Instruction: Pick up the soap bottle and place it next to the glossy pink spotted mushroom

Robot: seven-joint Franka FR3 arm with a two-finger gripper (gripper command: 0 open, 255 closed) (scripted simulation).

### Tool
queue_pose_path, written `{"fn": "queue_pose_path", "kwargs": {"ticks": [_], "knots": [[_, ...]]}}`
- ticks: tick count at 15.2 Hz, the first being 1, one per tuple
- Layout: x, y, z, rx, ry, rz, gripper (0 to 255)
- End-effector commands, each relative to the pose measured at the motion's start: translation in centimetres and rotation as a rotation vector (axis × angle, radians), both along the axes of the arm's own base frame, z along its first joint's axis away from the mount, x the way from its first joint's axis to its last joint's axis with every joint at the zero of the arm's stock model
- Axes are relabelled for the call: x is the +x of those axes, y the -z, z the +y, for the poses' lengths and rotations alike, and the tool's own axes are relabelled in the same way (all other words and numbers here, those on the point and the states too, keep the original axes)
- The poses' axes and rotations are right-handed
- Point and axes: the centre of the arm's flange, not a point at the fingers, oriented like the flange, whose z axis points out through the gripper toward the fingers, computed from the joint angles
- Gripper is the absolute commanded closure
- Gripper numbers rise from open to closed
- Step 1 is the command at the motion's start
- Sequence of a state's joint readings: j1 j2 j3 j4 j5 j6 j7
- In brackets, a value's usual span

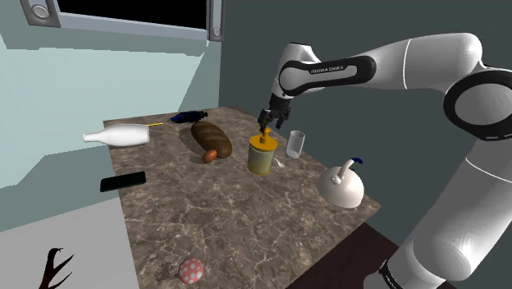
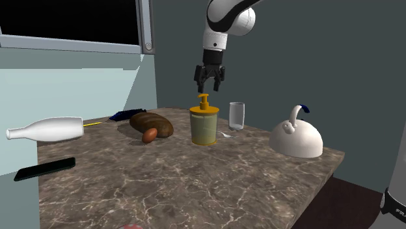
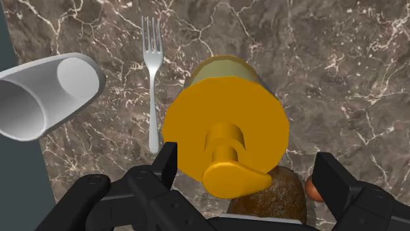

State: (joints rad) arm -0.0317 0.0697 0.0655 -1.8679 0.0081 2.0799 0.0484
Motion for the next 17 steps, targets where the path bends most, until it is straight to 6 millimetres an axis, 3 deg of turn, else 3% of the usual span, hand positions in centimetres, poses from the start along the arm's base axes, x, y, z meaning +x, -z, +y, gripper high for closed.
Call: {"fn": "queue_pose_path", "kwargs": {"ticks": [1,9,17], "knots": [[2.2,0.5,-0.2,0.002,0.001,-0.013,0],[2.8,4.4,-0.1,0.002,0.001,-0.013,0],[2.9,4.4,-0.1,0.002,0.001,-0.013,0]]}}
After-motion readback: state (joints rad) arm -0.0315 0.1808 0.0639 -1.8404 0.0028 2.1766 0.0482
